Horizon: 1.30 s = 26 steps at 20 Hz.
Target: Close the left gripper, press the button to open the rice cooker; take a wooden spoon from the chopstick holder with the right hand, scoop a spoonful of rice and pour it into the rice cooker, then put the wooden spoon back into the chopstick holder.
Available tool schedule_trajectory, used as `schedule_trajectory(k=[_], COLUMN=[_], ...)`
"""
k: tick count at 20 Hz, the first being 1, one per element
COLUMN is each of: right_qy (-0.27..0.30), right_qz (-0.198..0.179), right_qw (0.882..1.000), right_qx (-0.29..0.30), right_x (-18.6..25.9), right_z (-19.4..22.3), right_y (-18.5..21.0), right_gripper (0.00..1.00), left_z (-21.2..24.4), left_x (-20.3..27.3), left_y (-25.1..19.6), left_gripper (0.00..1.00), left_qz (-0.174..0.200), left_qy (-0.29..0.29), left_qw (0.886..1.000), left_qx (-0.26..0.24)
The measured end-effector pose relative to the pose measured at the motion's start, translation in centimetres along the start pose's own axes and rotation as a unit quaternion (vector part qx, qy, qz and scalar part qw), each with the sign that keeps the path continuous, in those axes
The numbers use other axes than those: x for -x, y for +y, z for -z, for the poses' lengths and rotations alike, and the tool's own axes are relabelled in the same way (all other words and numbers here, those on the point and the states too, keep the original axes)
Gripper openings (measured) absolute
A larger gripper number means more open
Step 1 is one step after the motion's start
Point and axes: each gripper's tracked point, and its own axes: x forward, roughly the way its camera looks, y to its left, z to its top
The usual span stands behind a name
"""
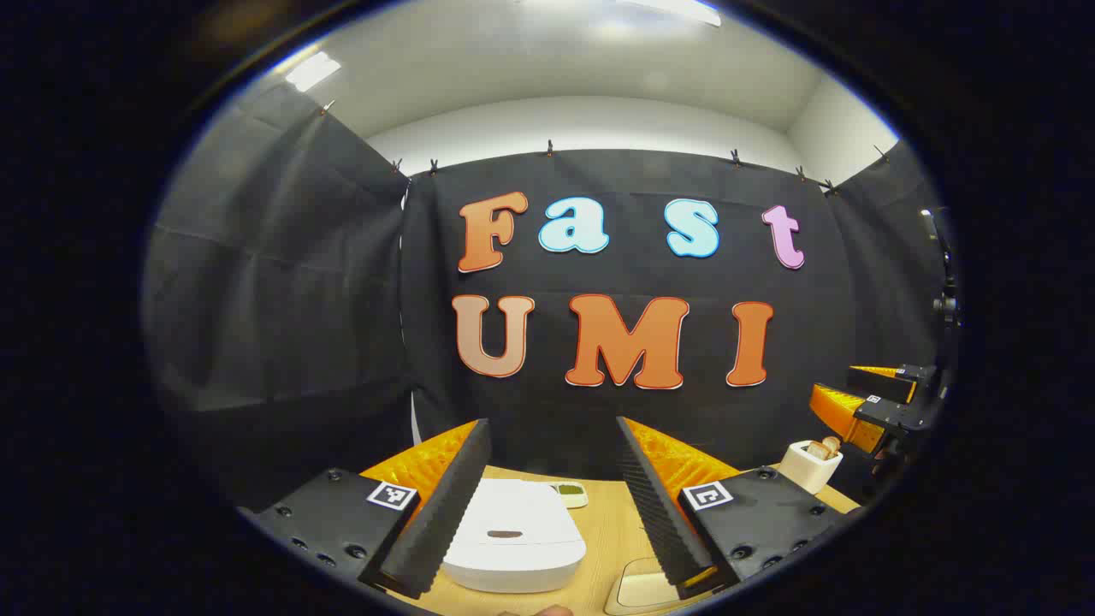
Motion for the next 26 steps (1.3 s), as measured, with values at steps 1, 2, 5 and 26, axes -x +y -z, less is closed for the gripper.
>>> schedule_trajectory(k=[1, 2, 5, 26], right_qy=[-0.003, -0.007, -0.001, 0.017], right_qz=[-0.001, -0.002, -0.008, -0.021], right_qw=[1.000, 1.000, 1.000, 0.999], right_qx=[-0.002, -0.004, -0.020, -0.028], right_x=[0.0, 0.0, 0.1, 0.0], right_z=[-0.1, -0.3, 0.2, 1.3], right_y=[-0.1, -0.3, -0.3, -0.9], right_gripper=[0.95, 0.95, 0.95, 0.95], left_z=[-0.1, -0.3, 0.2, 2.1], left_x=[0.0, -0.1, -0.1, 0.6], left_y=[-0.7, -1.3, -2.6, -5.3], left_gripper=[0.97, 0.99, 0.96, 0.99], left_qz=[0.003, 0.006, 0.009, 0.001], left_qy=[-0.003, -0.005, -0.002, 0.023], left_qw=[1.000, 1.000, 1.000, 1.000], left_qx=[-0.002, -0.004, -0.005, -0.014])
